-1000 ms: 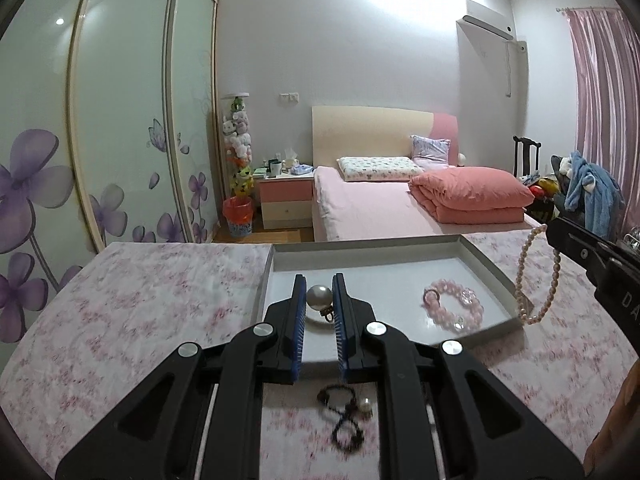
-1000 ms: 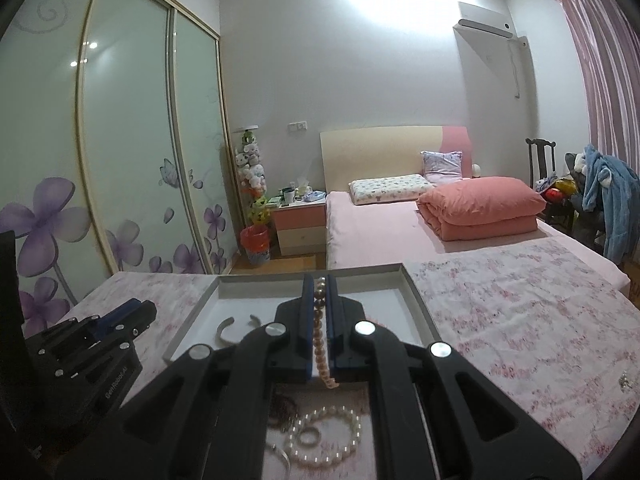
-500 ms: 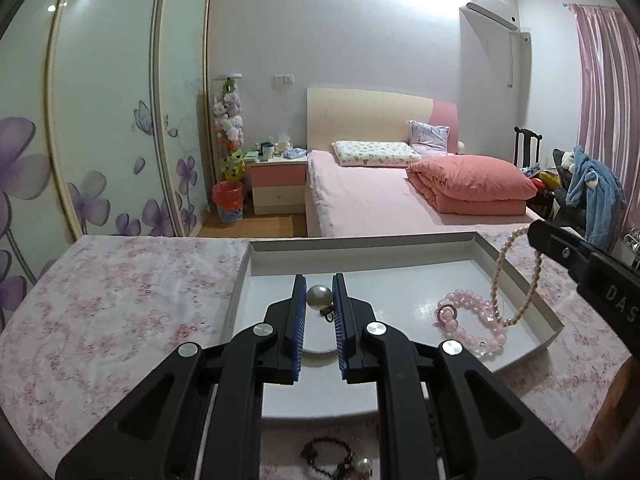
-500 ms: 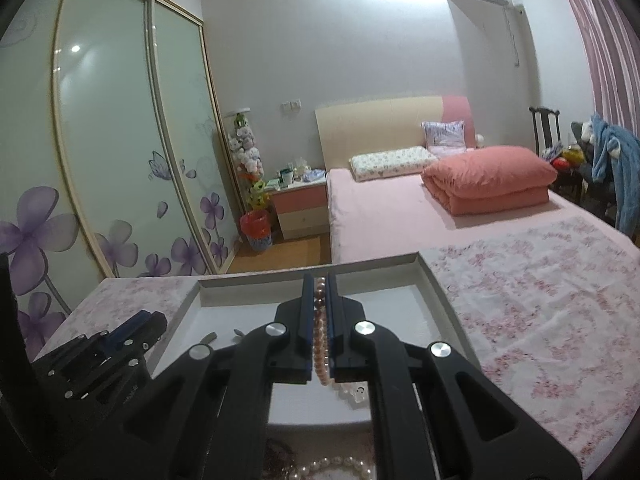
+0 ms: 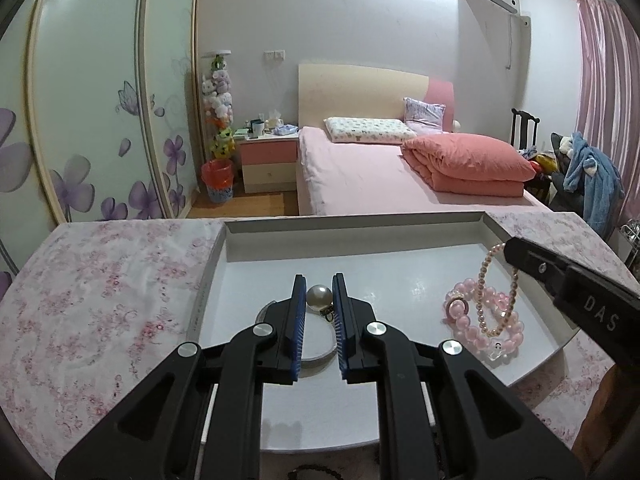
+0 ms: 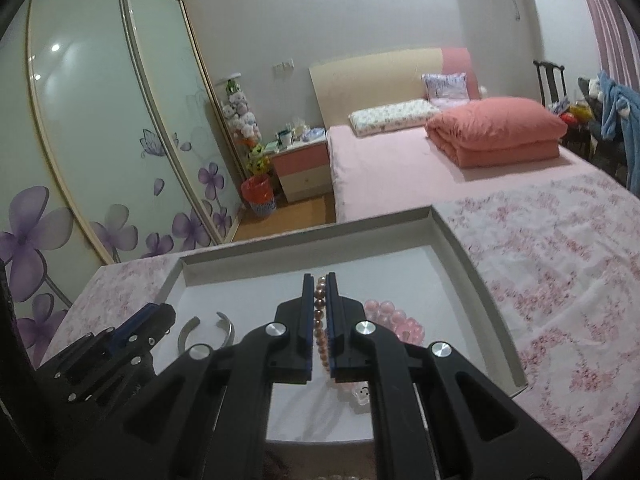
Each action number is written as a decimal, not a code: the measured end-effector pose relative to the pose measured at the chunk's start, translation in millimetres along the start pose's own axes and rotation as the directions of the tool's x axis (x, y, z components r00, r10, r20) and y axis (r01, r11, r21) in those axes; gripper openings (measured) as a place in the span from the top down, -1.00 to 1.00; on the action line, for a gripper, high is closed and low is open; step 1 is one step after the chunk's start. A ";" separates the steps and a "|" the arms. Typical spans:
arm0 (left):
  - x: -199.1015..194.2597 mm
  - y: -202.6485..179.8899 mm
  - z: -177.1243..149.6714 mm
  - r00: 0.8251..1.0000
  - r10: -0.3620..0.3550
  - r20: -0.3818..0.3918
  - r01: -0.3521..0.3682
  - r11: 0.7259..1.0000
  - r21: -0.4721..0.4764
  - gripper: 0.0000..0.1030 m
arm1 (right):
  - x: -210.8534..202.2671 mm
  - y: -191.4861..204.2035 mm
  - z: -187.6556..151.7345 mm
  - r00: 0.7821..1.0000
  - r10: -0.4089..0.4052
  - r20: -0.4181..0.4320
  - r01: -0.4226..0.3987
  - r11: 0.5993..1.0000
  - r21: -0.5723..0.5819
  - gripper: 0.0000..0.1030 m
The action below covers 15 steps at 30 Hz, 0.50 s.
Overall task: Organize jewelry
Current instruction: 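Carry the pearl earring and pink pearl strand into the tray and release, then withdraw both grippers from the tray toward the remaining jewelry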
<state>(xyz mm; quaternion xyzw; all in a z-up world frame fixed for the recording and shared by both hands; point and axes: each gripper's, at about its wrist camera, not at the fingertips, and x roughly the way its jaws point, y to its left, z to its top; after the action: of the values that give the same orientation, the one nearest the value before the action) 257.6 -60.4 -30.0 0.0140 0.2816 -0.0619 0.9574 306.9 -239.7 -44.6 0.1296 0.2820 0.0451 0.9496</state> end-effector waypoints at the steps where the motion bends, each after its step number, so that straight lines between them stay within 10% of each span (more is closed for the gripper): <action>1: 0.8 0.2 -0.2 1.000 -0.002 -0.005 0.002 1.000 0.000 0.71 | 1.6 -1.4 -0.1 1.000 0.005 -0.011 -0.005 1.000 0.011 0.83; 15: -18.1 35.5 4.6 1.000 -0.023 -0.009 0.022 0.995 -0.102 0.41 | -25.9 -18.7 -3.0 1.000 -0.007 -0.004 0.007 0.999 0.045 0.72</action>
<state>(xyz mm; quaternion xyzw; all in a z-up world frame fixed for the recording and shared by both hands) 249.5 -23.6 -16.6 -0.0379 0.2893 -0.0580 0.9547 283.8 -261.2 -38.6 0.1500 0.2854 0.0358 0.9459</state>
